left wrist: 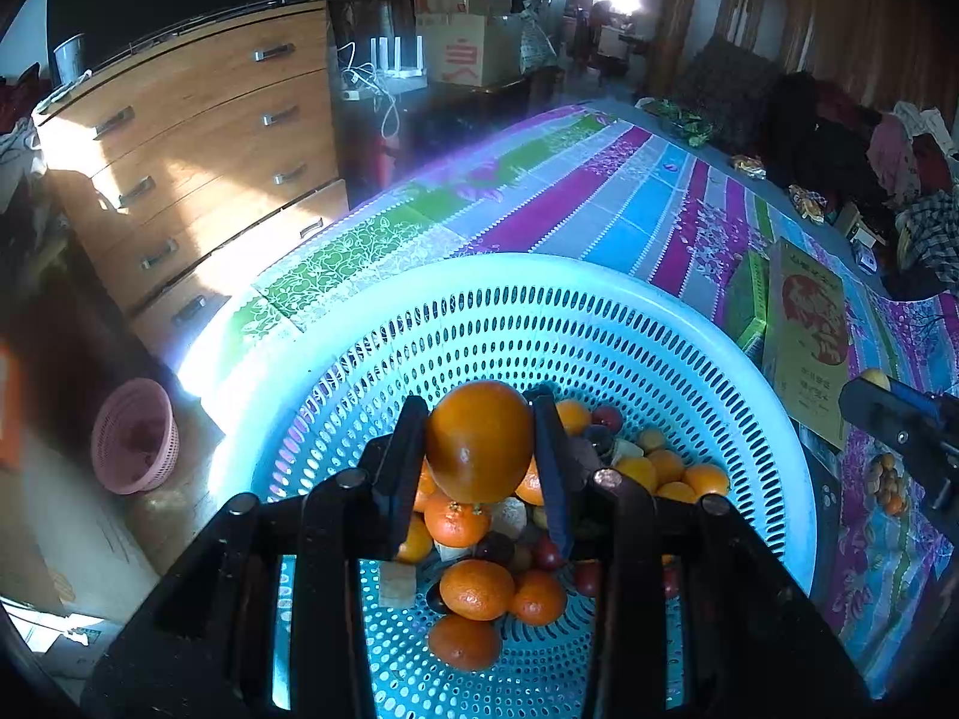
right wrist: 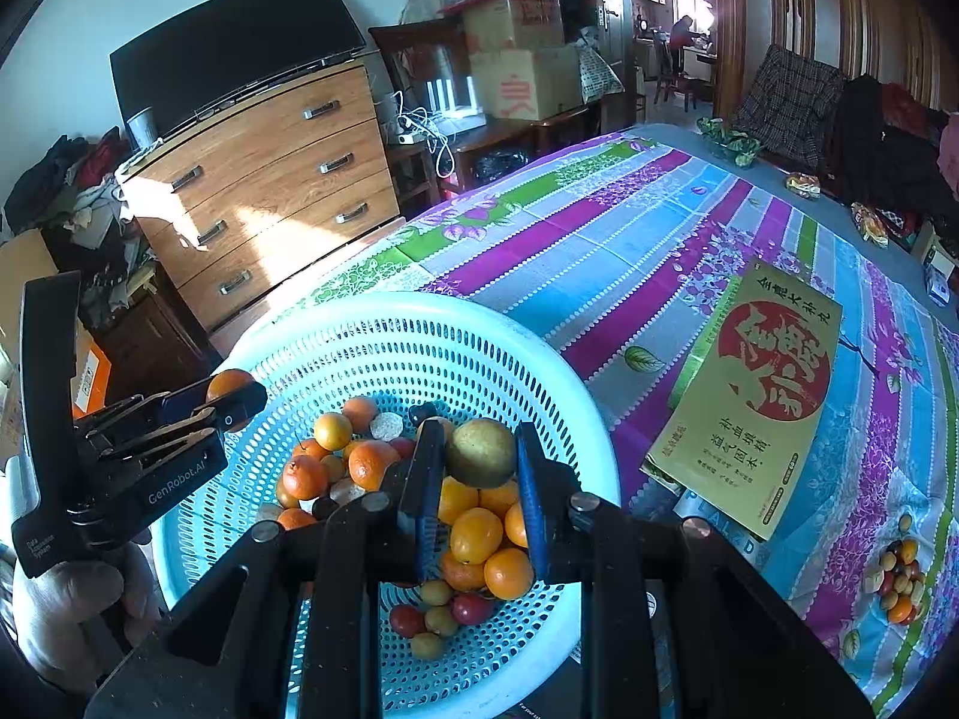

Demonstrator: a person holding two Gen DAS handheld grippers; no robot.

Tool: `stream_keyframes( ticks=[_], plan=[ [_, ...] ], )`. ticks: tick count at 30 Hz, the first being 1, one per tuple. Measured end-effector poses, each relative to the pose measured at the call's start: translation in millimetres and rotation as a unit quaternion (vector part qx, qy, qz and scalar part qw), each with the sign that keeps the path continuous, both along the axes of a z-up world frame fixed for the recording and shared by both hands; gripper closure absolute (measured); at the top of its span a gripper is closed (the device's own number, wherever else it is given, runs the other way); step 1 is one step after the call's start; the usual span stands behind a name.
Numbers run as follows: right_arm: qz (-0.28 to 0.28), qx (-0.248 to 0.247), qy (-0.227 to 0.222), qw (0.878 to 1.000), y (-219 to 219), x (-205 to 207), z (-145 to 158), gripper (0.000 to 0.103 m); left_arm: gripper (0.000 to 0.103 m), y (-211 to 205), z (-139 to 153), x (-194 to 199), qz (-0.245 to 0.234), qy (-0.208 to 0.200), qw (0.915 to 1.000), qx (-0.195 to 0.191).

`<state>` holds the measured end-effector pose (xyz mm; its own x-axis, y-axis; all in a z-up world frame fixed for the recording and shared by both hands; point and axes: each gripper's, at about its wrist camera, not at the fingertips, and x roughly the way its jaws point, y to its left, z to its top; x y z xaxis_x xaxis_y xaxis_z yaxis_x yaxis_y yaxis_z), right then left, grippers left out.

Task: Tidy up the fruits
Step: 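Carry the orange and the tan fruit over the light-blue basket, then open the right tool to drop the tan fruit while the left tool drops the orange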

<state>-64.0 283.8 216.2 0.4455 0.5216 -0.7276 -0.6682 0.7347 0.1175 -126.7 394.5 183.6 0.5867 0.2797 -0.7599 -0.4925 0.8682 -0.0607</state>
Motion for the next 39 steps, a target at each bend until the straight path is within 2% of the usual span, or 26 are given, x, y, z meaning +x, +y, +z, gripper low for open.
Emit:
stream_keyframes(
  ticks=[29, 30, 32, 33, 34, 39],
  plan=[
    [0.001, -0.005, 0.003, 1.0, 4.1, 2.7, -3.1, 0.076, 0.067, 7.5, -6.2, 1.4, 0.0, 0.009, 0.9999, -0.004],
    [0.003, -0.007, 0.003, 1.0, 4.6, 2.9, -3.2, 0.075, 0.067, 8.2, -7.0, 1.5, 0.0, 0.011, 0.9999, -0.004],
    [0.004, -0.009, 0.001, 1.0, 5.4, 2.4, -3.3, 0.065, 0.067, 9.0, -8.8, 2.0, 0.0, 0.016, 0.9999, -0.005],
    [0.005, -0.009, -0.003, 1.0, 5.5, 1.7, -3.0, 0.053, 0.066, 8.6, -9.3, 1.7, 0.002, 0.017, 0.9998, -0.005],
    [0.006, -0.008, -0.006, 1.0, 5.7, 0.6, -2.4, 0.049, 0.066, 9.0, -9.6, 1.0, 0.004, 0.018, 0.9998, -0.003],
    [0.012, -0.008, -0.015, 1.0, 6.2, -2.9, -0.3, 0.049, 0.066, 10.4, -9.7, 0.7, 0.01, 0.024, 0.9996, 0.001]
  ],
)
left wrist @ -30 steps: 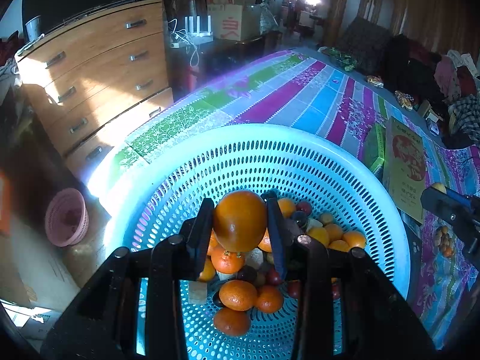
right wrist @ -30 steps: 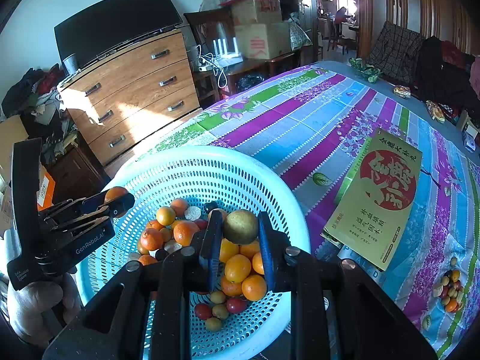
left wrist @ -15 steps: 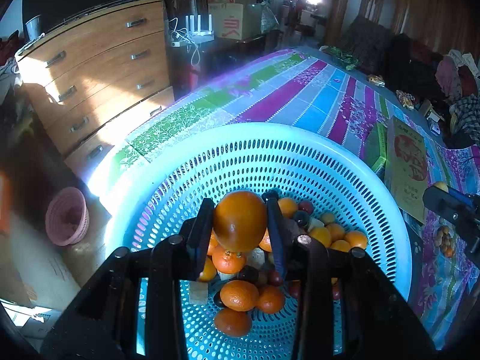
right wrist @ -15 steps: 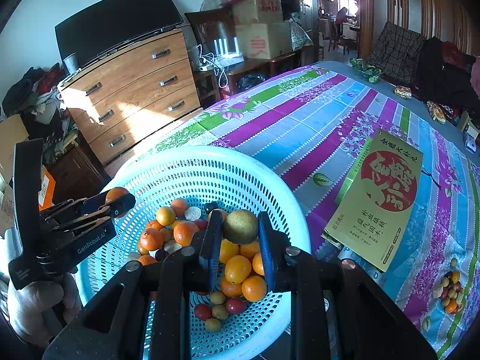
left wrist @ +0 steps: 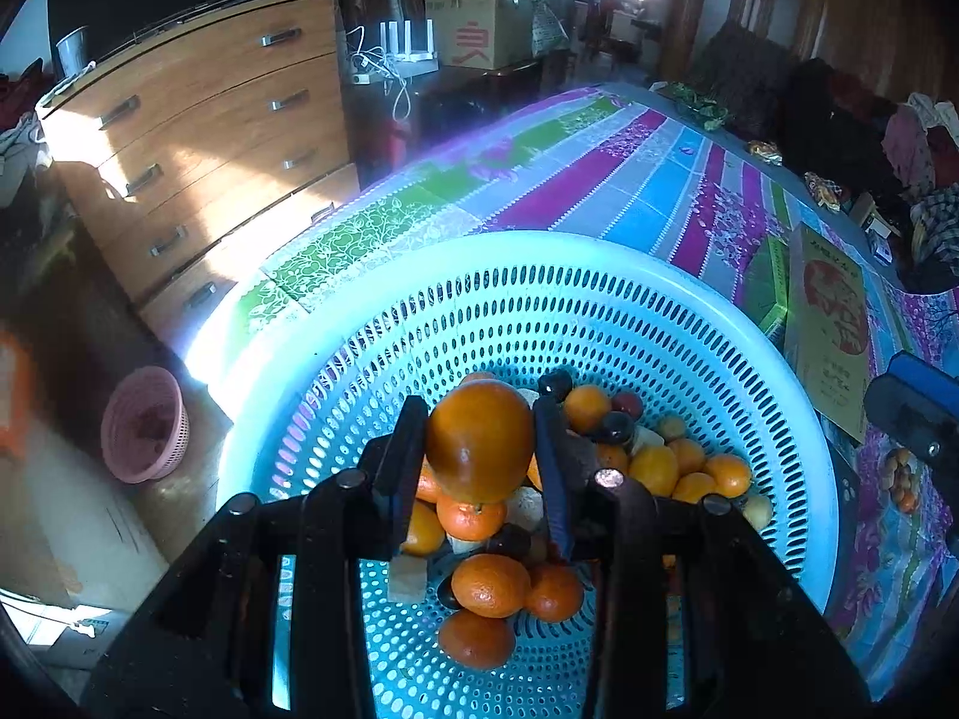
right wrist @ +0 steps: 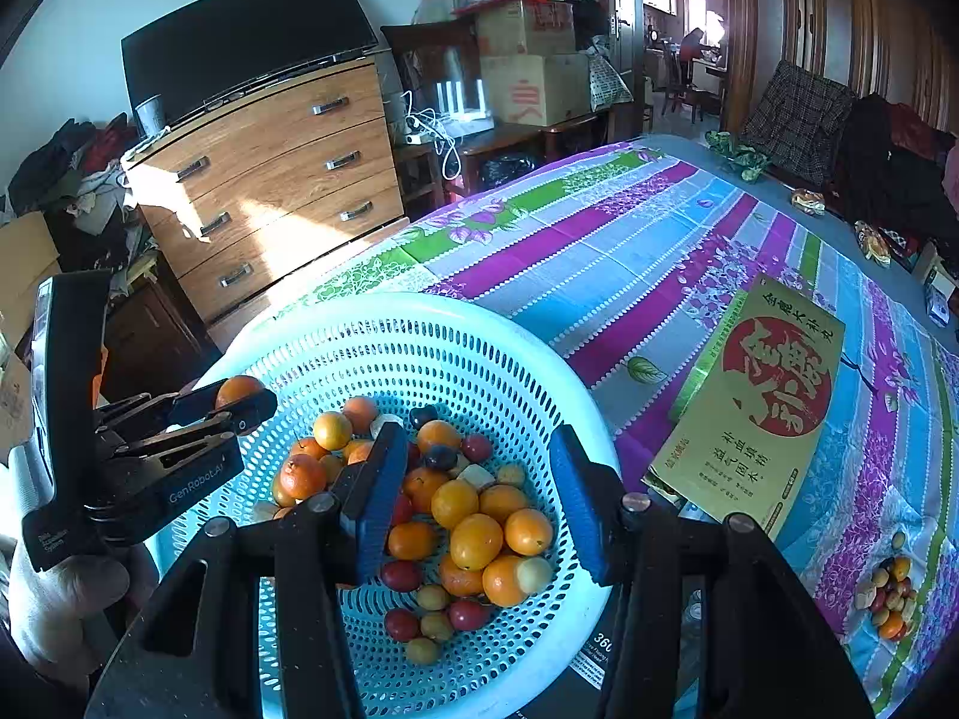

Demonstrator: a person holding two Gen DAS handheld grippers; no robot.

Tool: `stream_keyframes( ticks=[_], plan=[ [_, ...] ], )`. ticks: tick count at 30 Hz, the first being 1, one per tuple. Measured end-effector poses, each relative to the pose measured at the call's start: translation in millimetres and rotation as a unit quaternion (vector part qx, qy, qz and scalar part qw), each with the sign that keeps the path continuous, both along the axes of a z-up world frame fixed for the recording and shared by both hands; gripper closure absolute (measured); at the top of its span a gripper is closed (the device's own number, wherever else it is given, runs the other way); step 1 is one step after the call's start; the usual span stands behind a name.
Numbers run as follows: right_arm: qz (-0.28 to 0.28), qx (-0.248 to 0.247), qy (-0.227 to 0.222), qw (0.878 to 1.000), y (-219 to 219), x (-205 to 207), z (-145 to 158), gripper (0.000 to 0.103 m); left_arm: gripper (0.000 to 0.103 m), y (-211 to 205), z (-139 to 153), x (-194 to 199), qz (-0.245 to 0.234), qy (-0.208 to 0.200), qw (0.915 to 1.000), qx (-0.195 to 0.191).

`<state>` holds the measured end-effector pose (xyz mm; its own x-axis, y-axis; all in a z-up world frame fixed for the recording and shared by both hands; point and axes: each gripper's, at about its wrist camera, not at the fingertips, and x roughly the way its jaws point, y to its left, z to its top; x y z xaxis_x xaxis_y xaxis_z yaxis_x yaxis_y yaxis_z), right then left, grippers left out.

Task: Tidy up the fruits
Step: 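Open the right tool to drop the tan fruit while the left tool drops the orange, then move both tools back from the basket to the fruit pile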

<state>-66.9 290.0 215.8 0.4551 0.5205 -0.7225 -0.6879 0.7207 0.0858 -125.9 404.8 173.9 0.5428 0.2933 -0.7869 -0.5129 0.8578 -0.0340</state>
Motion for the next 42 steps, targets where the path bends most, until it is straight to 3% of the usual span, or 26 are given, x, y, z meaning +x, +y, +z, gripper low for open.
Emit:
stream_keyframes(
  ticks=[2, 4, 5, 6, 8, 18, 22, 24, 27, 31, 34, 38, 42],
  plan=[
    [0.0, 0.002, 0.0, 1.0, -1.2, -0.5, 0.5, 0.048, 0.066, -0.1, 0.2, -0.1, 0.003, 0.002, 1.0, 0.0],
    [-0.003, 0.003, -0.002, 1.0, -1.3, -1.9, 1.1, 0.032, 0.05, -1.0, 1.7, -0.5, 0.007, 0.003, 1.0, 0.005],
    [-0.005, 0.005, -0.007, 1.0, -2.9, -2.7, 2.3, 0.027, 0.032, -1.9, 3.1, -0.2, 0.01, 0.002, 0.9999, 0.008],
    [-0.008, 0.006, -0.011, 1.0, -4.3, -3.7, 3.9, 0.018, 0.023, -2.9, 5.4, -1.4, 0.014, -0.001, 0.9998, 0.016],
    [-0.012, 0.011, -0.022, 1.0, -7.9, -5.7, 8.4, 0.014, 0.023, -2.8, 8.9, -2.4, 0.018, -0.003, 0.9996, 0.023],
    [-0.018, 0.019, -0.034, 0.999, -20.7, -10.0, 14.8, 0.013, 0.022, -15.5, 15.7, 0.0, 0.007, -0.01, 0.9997, 0.022],
    [-0.049, 0.039, -0.065, 0.996, -57.1, -15.6, 22.0, 0.012, 0.008, -55.5, 34.7, 8.0, -0.037, -0.043, 0.9977, 0.037],
    [-0.08, 0.049, -0.08, 0.992, -88.3, -15.9, 23.1, 0.011, 0.002, -87.8, 45.6, 14.8, -0.073, -0.063, 0.994, 0.053],
    [-0.136, 0.059, -0.096, 0.984, -147.5, -15.9, 20.8, 0.01, 0.0, -147.5, 59.0, 27.8, -0.14, -0.086, 0.9842, 0.065],
    [-0.218, 0.047, -0.121, 0.967, -231.4, -18.0, 8.8, 0.002, 0.0, -238.5, 57.1, 42.4, -0.234, -0.093, 0.9658, 0.06],
    [-0.292, 0.031, -0.096, 0.951, -305.0, -13.6, -18.5, 0.001, 0.0, -299.3, 31.3, 55.4, -0.306, -0.062, 0.9488, 0.05],
    [-0.365, -0.012, -0.043, 0.93, -394.7, -13.1, -79.3, 0.001, 0.0, -360.2, -27.6, 77.4, -0.363, 0.001, 0.9312, 0.031],
    [-0.394, -0.049, 0.022, 0.917, -448.9, -2.5, -140.4, 0.001, 0.0, -387.4, -83.5, 103.9, -0.369, 0.059, 0.9269, 0.033]
  ],
)
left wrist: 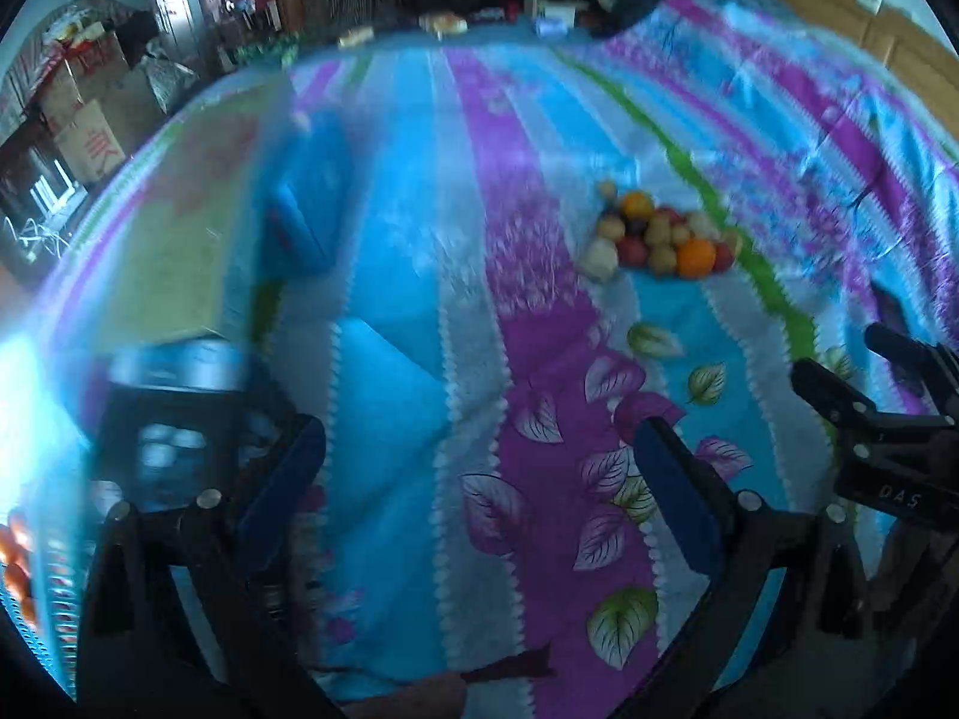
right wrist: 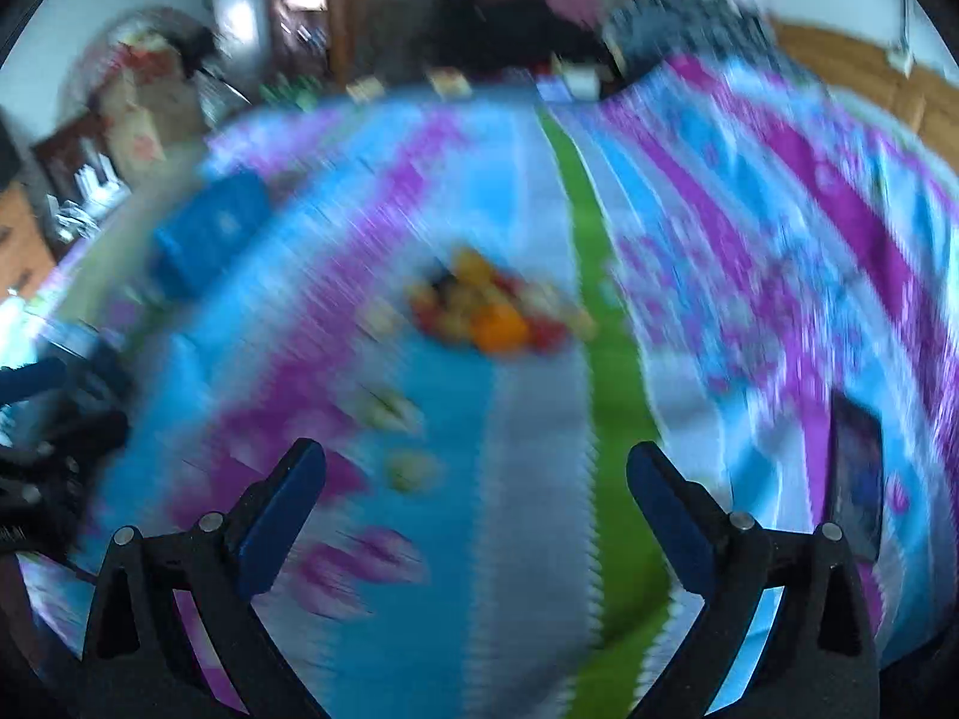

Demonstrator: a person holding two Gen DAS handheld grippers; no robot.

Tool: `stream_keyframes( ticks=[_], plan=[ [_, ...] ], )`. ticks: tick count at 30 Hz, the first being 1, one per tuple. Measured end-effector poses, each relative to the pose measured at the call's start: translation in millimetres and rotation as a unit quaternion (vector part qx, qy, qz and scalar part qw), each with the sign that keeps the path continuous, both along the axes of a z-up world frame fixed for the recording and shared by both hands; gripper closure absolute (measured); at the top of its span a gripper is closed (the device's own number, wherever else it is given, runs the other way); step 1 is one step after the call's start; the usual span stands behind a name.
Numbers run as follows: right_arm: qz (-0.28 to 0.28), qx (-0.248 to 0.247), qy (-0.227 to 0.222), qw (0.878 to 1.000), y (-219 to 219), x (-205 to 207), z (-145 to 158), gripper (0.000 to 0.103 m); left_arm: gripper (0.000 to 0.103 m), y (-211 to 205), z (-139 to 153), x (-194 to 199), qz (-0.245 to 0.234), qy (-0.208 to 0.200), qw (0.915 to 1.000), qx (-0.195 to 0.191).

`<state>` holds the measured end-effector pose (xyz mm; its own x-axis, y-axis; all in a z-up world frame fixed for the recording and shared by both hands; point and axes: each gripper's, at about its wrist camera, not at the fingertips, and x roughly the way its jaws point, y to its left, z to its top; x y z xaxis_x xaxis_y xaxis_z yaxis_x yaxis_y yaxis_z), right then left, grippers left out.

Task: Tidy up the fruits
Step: 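Move both tools back from the basket to the fruit pile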

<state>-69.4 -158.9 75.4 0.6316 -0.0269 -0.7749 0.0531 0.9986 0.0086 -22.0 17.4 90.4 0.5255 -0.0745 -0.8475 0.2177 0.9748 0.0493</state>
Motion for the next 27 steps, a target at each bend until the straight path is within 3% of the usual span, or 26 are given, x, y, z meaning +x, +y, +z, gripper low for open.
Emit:
stream_keyframes(
  ticks=[3, 10, 16, 27],
  plan=[
    [-0.006, 0.001, 0.025, 1.0, -20.2, 4.9, -35.3, 0.001, 0.0, -0.8, -33.2, 21.2, 0.026, 0.023, 0.9994, 0.01],
    [0.034, 0.004, 0.037, 0.999, -18.8, 26.8, -74.9, 0.0, 0.0, -4.1, -82.1, 47.5, 0.065, 0.047, 0.9965, 0.02],
    [0.03, 0.018, 0.022, 0.999, -22.7, 27.0, -87.6, 0.0, 0.0, -3.6, -87.2, 36.1, 0.085, -0.014, 0.9963, -0.002],
    [0.032, 0.02, 0.014, 0.999, -23.2, 27.1, -87.5, 0.0, 0.0, -2.4, -90.7, 37.7, 0.086, -0.018, 0.9962, -0.002]
  ],
)
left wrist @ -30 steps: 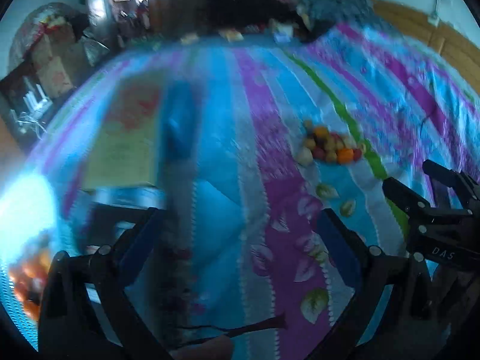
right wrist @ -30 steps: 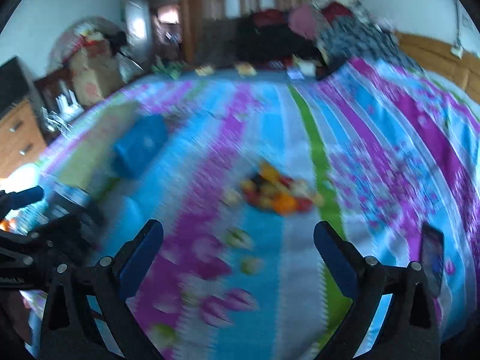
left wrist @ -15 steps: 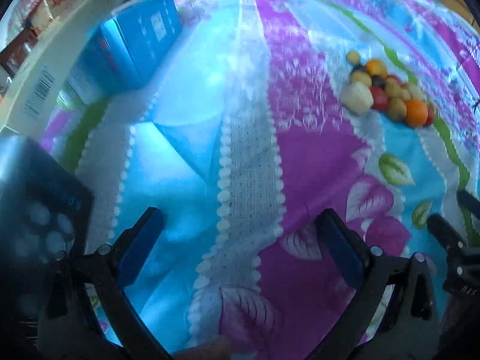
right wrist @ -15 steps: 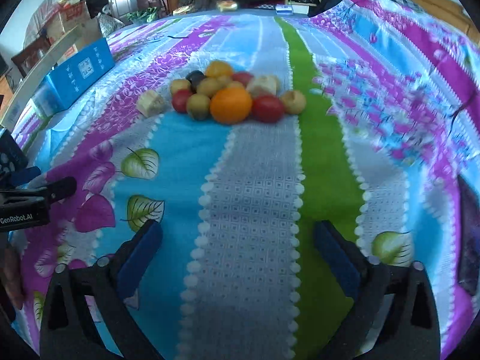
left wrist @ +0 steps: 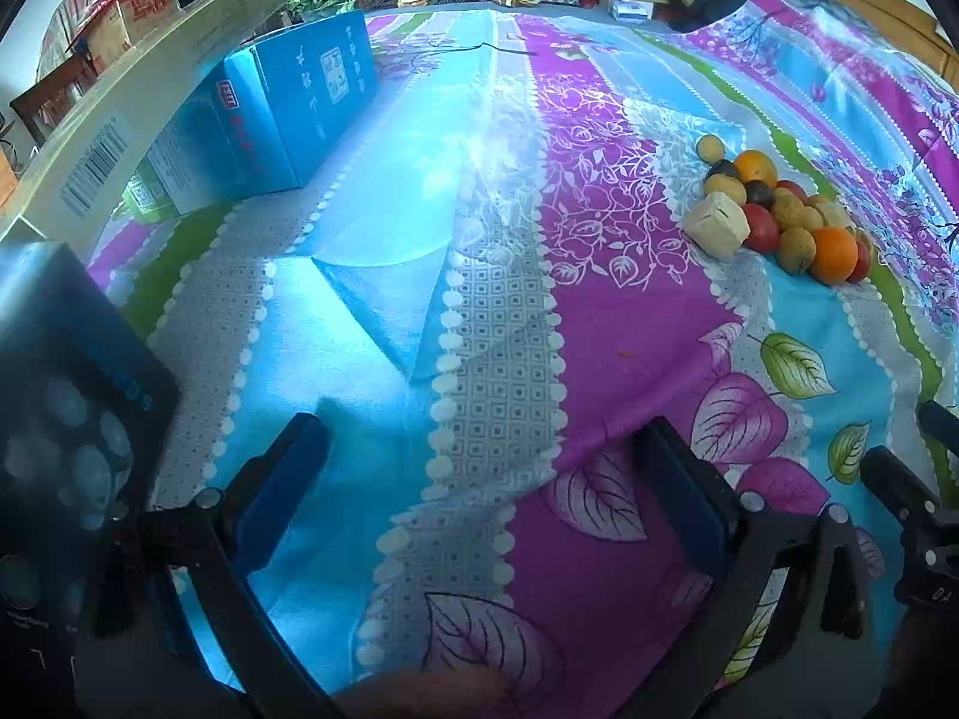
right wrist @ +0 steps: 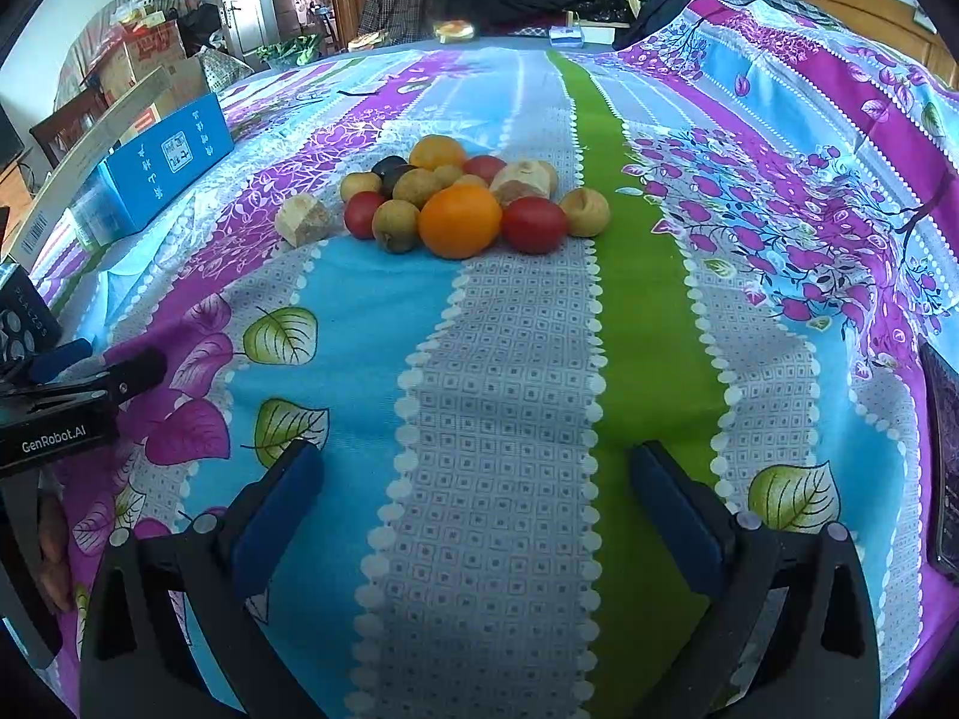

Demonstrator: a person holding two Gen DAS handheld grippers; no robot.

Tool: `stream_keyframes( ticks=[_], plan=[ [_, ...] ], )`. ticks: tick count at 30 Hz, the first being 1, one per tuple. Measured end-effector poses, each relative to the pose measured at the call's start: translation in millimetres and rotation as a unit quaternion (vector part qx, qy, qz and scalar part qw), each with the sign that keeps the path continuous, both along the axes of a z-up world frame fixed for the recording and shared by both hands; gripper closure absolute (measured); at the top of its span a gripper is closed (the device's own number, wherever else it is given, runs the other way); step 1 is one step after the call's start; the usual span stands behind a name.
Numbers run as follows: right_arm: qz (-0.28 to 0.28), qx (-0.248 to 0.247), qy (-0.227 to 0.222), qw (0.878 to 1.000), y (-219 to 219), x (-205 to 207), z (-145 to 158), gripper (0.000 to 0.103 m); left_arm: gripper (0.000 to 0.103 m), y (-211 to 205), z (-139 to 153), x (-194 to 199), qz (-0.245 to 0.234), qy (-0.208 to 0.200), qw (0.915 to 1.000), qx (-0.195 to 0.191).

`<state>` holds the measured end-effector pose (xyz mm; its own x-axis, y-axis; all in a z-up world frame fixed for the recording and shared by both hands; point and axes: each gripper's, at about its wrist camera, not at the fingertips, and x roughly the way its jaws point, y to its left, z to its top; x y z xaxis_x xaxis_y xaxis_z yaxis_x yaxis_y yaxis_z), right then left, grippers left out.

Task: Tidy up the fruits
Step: 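Move both tools back from the basket to the fruit pile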

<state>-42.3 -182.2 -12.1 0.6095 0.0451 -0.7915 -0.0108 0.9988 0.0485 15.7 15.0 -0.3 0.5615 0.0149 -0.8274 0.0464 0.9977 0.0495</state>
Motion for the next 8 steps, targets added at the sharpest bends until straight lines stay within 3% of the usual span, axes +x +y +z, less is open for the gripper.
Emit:
stream_keyframes(
  ticks=[8],
  plan=[
    [0.0, -0.006, 0.003, 1.0, 1.3, 3.0, -1.4, 0.0, 0.0, 1.1, 0.3, -1.3, 0.0, -0.004, 1.0, -0.001]
  ],
)
